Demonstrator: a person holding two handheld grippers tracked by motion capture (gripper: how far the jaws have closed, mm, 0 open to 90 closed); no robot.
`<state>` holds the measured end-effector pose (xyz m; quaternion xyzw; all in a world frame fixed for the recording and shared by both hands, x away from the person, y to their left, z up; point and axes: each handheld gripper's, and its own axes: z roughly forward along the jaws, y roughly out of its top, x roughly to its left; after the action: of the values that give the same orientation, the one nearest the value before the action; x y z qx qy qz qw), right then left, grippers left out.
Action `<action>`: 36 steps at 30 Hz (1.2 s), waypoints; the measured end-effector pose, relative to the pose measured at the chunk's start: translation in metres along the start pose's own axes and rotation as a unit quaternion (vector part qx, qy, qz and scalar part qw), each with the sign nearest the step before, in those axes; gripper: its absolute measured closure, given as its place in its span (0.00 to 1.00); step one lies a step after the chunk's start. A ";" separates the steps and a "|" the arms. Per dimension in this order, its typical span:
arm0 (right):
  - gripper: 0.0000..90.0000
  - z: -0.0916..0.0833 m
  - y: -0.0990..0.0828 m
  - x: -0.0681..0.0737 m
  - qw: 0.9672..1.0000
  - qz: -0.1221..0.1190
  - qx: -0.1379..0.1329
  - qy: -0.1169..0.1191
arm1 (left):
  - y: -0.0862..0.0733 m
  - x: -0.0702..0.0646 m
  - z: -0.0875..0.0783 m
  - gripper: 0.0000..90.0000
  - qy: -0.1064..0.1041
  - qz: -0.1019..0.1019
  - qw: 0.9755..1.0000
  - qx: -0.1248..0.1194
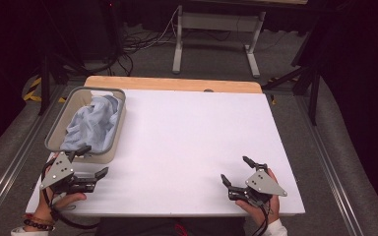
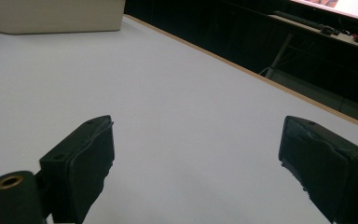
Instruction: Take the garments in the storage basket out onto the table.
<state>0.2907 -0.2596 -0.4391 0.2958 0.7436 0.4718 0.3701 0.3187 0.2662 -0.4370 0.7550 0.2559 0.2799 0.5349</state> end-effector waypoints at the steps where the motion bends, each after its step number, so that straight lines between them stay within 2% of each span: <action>1: 0.12 0.000 0.000 0.000 1.000 -0.002 0.002 0.000 | 0.000 0.000 0.000 0.14 0.001 -0.001 1.000 0.001; 4: 0.12 -0.001 0.000 0.000 1.000 -0.012 0.003 0.000 | 0.000 0.001 0.000 0.14 0.002 -0.008 1.000 0.002; 8: 0.12 -0.002 0.002 0.000 1.000 -0.010 -0.002 -0.001 | 0.000 0.001 0.000 0.14 0.002 -0.006 1.000 0.009; 10: 0.12 -0.003 0.003 0.002 1.000 -0.015 -0.004 -0.002 | 0.000 0.001 -0.001 0.16 -0.009 -0.010 1.000 0.007; 17: 0.13 -0.001 0.005 0.005 1.000 -0.017 0.001 -0.004 | 0.009 0.006 -0.008 0.17 -0.002 -0.001 1.000 0.004; 19: 0.13 0.000 0.006 0.005 1.000 -0.018 0.001 -0.003 | 0.014 0.012 -0.011 0.17 0.007 -0.005 1.000 0.002; 23: 0.13 0.006 0.002 0.003 1.000 -0.008 0.010 0.008 | 0.031 0.040 -0.005 0.16 0.046 -0.011 0.999 0.016; 26: 0.13 0.007 0.001 0.004 1.000 -0.010 0.016 0.011 | 0.040 0.055 0.003 0.14 0.046 -0.018 0.998 0.038; 28: 0.13 0.006 0.000 0.004 1.000 -0.010 0.016 0.010 | 0.046 0.064 0.011 0.14 0.047 -0.014 0.997 0.064; 29: 0.13 0.006 0.000 0.003 1.000 -0.009 0.016 0.010 | 0.049 0.069 0.015 0.16 0.055 -0.018 0.996 0.070; 31: 0.13 0.007 0.000 0.003 1.000 -0.007 0.020 0.011 | 0.051 0.073 0.019 0.15 0.057 -0.025 0.995 0.078; 32: 0.13 0.007 -0.001 0.003 1.000 -0.009 0.021 0.012 | 0.056 0.084 0.028 0.15 0.060 -0.037 0.992 0.108; 33: 0.13 0.008 -0.001 0.003 1.000 -0.008 0.022 0.013 | 0.056 0.084 0.028 0.15 0.060 -0.037 0.992 0.108; 34: 0.13 0.008 -0.001 0.003 1.000 -0.009 0.024 0.014 | 0.058 0.090 0.033 0.13 0.059 -0.049 0.990 0.114; 35: 0.13 0.008 -0.001 0.003 1.000 -0.009 0.024 0.014 | 0.059 0.094 0.037 0.13 0.046 -0.058 0.989 0.126; 36: 0.13 0.009 -0.001 0.004 1.000 -0.009 0.025 0.015 | 0.060 0.098 0.042 0.15 0.056 -0.058 0.987 0.138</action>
<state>0.2961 -0.2529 -0.4437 0.2915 0.7632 0.4541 0.3553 0.4229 0.2875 -0.3765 0.7882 0.3652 0.2526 0.4260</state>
